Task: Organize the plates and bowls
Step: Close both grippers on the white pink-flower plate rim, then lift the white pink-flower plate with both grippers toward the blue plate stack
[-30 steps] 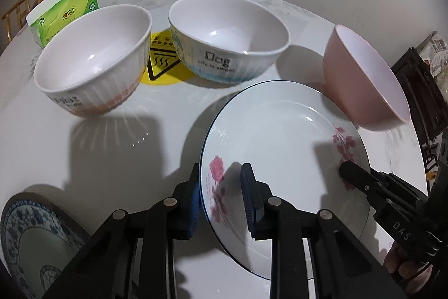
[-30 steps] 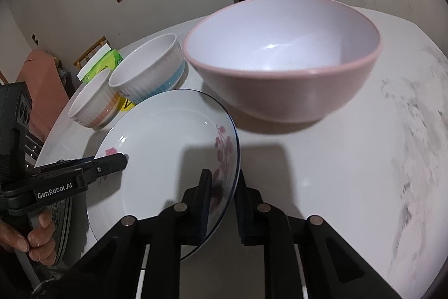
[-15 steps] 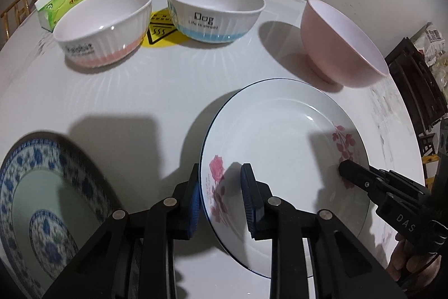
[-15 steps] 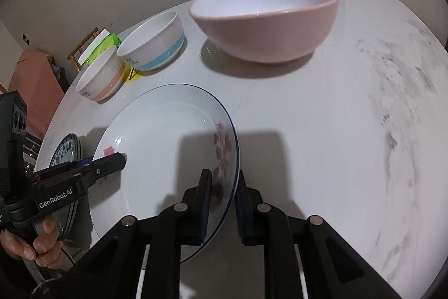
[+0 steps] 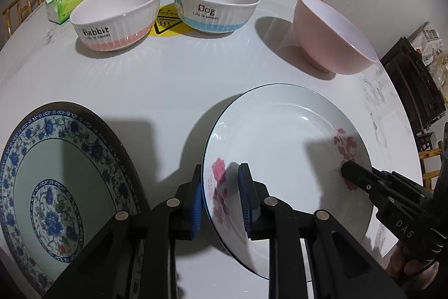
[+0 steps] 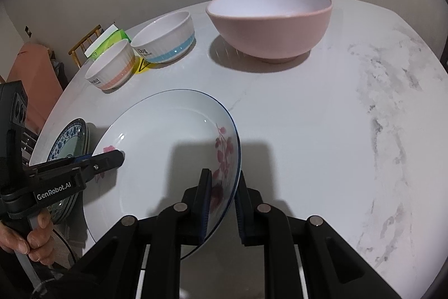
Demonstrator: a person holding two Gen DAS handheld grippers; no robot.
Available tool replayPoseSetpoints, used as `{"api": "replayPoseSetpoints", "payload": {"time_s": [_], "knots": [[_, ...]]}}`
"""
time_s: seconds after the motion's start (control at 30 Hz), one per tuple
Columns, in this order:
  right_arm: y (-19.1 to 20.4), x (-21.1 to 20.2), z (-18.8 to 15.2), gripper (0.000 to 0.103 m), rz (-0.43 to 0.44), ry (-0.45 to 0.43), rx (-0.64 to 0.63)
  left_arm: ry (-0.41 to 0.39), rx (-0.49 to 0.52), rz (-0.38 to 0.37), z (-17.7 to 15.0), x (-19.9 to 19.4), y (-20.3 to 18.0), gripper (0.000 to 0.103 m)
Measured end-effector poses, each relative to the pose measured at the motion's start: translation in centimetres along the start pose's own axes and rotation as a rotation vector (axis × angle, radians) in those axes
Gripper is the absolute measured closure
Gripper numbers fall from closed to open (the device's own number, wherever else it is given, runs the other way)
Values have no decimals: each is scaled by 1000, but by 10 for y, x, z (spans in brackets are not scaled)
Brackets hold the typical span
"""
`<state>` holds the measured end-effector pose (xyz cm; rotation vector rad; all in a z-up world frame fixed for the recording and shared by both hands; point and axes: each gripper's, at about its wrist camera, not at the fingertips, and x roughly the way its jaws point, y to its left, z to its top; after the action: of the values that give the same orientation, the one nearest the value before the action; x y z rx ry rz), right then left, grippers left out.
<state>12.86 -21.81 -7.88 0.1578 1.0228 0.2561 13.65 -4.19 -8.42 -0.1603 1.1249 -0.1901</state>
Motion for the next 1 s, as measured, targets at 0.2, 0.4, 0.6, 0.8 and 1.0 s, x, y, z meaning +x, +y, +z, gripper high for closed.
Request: {"api": "replayPoseSetpoints", "payload": {"time_s": [0.2, 0.4, 0.6, 0.8, 1.0], "knots": [[6, -8, 2, 87, -1, -18, -6, -19, 3, -1, -3, -13, 1, 83], [11, -16, 2, 87, 8, -32, -15, -38, -5, 6, -5, -28, 6, 83], [22, -22, 2, 87, 18, -35, -32, -47, -19, 16, -8, -42, 15, 83], [40, -26, 2, 87, 37, -39, -62, -59, -42, 26, -14, -57, 28, 84], [63, -26, 2, 87, 63, -41, -94, -88, -82, 46, -22, -75, 49, 84]]}}
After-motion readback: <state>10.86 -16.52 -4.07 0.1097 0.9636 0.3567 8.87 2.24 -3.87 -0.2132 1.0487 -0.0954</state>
